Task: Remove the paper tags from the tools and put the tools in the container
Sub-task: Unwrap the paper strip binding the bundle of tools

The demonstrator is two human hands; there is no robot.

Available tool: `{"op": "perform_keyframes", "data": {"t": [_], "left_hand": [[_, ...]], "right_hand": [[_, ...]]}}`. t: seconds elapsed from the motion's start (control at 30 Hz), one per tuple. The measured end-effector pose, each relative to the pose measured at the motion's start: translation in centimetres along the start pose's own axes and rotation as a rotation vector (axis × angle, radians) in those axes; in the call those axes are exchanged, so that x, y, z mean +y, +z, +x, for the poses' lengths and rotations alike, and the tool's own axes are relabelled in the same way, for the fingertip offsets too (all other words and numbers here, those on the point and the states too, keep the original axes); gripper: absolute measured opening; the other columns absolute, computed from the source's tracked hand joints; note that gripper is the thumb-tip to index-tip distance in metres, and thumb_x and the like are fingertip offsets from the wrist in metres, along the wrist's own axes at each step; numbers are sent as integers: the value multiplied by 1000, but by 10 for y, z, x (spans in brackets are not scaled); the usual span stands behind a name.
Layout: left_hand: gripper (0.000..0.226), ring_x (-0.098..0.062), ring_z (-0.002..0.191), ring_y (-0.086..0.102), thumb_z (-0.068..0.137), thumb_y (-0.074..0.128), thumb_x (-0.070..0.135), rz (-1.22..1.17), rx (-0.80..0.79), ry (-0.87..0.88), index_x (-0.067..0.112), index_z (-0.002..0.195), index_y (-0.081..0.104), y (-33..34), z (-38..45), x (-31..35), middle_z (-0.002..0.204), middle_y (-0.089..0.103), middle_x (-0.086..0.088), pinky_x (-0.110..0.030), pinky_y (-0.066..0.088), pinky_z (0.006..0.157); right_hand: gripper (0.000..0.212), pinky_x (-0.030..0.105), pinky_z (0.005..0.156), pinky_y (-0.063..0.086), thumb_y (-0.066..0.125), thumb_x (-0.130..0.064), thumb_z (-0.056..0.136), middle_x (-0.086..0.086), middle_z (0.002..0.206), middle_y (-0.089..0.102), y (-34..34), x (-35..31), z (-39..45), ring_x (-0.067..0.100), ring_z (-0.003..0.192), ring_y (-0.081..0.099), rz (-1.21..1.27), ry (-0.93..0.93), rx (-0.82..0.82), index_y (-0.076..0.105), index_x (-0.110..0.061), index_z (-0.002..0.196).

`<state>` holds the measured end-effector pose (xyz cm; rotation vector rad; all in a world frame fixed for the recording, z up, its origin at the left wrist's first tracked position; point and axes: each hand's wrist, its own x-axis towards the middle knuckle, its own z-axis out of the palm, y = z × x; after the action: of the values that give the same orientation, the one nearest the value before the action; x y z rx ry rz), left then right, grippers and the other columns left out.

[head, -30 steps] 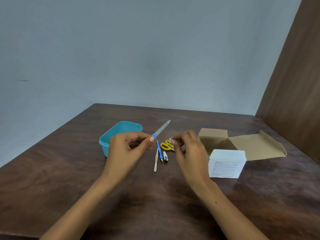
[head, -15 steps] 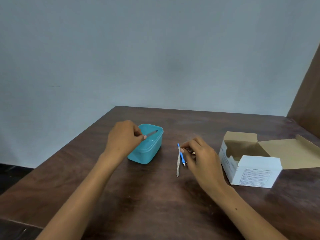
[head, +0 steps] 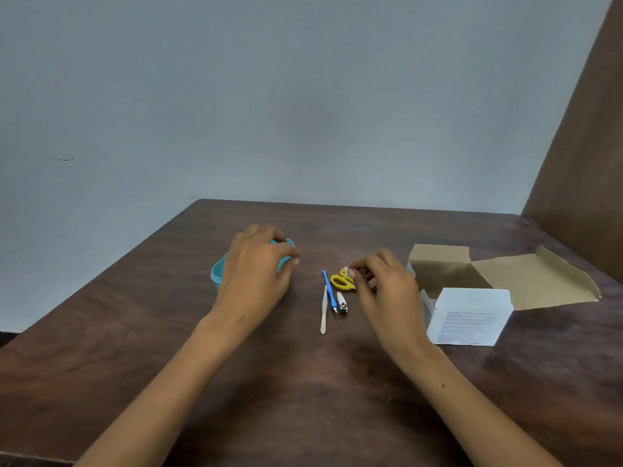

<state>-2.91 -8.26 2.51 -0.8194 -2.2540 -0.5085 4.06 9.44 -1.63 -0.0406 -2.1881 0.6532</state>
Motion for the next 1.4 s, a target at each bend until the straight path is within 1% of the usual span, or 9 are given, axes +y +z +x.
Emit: {"op": "perform_keyframes", "data": {"t": [0.17, 0.33, 0.47, 0.67, 0.83, 1.0, 1.13, 1.23, 1.4], "left_hand": [[17, -20, 89, 54, 83, 68, 29, -96, -256, 4, 18, 94, 74, 15, -13, 32, 91, 64, -1, -32, 42, 71], [36, -7, 75, 46, 73, 71, 52, -68, -468, -89, 20, 88, 73, 23, -19, 37, 77, 53, 8, -18, 27, 52], [29, -13, 85, 58, 74, 74, 45, -46, -477, -156, 19, 87, 73, 23, -20, 39, 89, 66, 4, -24, 40, 64], [19, -22, 94, 60, 87, 64, 31, 200, -559, -171, 14, 85, 55, 15, -23, 51, 98, 64, -4, -29, 39, 65], [20, -20, 89, 55, 95, 49, 24, 203, -531, -183, 15, 79, 40, 10, -35, 58, 99, 60, -5, -28, 32, 64], [19, -21, 84, 60, 90, 60, 26, -42, -525, -282, 8, 87, 62, 11, -31, 43, 90, 65, -5, -33, 48, 73], [10, -13, 53, 63, 89, 61, 12, -518, -513, -476, 4, 85, 66, 17, -13, 39, 69, 67, -5, -23, 54, 56], [9, -7, 49, 63, 90, 57, 2, -740, -424, -546, -2, 94, 65, 22, -9, 39, 65, 64, -8, -19, 54, 48], [14, -7, 54, 67, 89, 57, -4, -942, -354, -577, 0, 98, 67, 26, -16, 38, 73, 68, -14, -18, 55, 50]], "right_hand": [[2, 24, 58, 46, 66, -10, 86, 1, 87, 60, -6, 2, 1, 9, 68, 52, -13, 10, 22, 68, -11, 85], [3, 30, 59, 49, 65, -10, 86, 1, 88, 59, -8, 1, -1, 11, 70, 53, -13, 2, 7, 68, -12, 85], [3, 36, 60, 51, 66, -9, 85, 0, 87, 59, -7, 0, -2, 14, 69, 56, -14, -2, -2, 68, -12, 84], [4, 35, 61, 52, 67, -8, 85, 1, 87, 60, -7, 1, -1, 13, 70, 55, 4, -9, -18, 68, -11, 84], [5, 32, 61, 51, 68, -6, 84, -1, 85, 57, -9, 1, -1, 10, 69, 53, 42, -8, -7, 69, -11, 84], [6, 24, 62, 49, 70, -7, 82, -5, 82, 59, -10, 1, 0, 7, 70, 55, 119, 22, 10, 71, -13, 82], [11, 12, 65, 48, 70, -6, 82, -14, 76, 67, -17, -2, -1, 4, 73, 64, 242, 114, 43, 71, -17, 83], [13, 5, 64, 44, 71, -5, 82, -21, 70, 66, -21, -4, 1, -2, 71, 64, 316, 155, 54, 72, -17, 79], [15, 0, 65, 42, 75, -3, 77, -10, 78, 70, -18, -3, 0, -9, 75, 63, 320, 185, 28, 75, -13, 88]]}}
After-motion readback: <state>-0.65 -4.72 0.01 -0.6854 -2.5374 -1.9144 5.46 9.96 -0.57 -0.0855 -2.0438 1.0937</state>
